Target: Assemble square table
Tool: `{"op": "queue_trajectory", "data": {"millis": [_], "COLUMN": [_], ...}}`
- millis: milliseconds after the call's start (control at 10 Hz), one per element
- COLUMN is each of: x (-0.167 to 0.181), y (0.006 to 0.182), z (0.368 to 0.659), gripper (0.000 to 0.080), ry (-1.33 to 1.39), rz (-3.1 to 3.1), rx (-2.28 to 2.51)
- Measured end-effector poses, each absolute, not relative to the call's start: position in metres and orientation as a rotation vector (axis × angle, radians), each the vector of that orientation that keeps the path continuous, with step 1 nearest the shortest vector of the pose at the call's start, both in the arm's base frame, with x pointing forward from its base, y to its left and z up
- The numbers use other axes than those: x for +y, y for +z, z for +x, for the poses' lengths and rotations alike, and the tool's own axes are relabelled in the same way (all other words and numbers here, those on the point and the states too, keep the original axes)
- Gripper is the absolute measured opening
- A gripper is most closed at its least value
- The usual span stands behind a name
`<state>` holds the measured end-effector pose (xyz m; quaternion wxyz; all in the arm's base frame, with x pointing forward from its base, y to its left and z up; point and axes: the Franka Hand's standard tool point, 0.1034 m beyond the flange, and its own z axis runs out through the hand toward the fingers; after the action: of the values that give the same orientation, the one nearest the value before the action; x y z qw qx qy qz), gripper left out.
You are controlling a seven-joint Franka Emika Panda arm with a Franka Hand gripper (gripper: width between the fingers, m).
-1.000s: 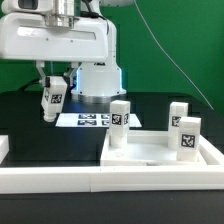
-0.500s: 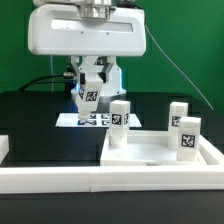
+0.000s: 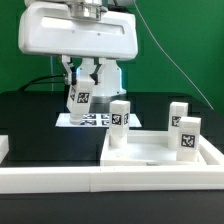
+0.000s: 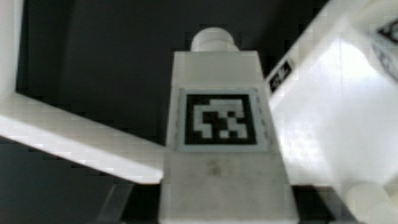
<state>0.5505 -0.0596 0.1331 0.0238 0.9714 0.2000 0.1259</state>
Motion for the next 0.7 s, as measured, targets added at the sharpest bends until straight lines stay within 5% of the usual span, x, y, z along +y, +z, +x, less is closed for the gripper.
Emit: {"op": "queue_trajectory", "data": {"millis": [700], "x": [-0.046], "y": [0.135], "z": [0.568], "gripper": [0.0290], "ry": [0.473], "rz": [2.994], "rx": [0.617]}}
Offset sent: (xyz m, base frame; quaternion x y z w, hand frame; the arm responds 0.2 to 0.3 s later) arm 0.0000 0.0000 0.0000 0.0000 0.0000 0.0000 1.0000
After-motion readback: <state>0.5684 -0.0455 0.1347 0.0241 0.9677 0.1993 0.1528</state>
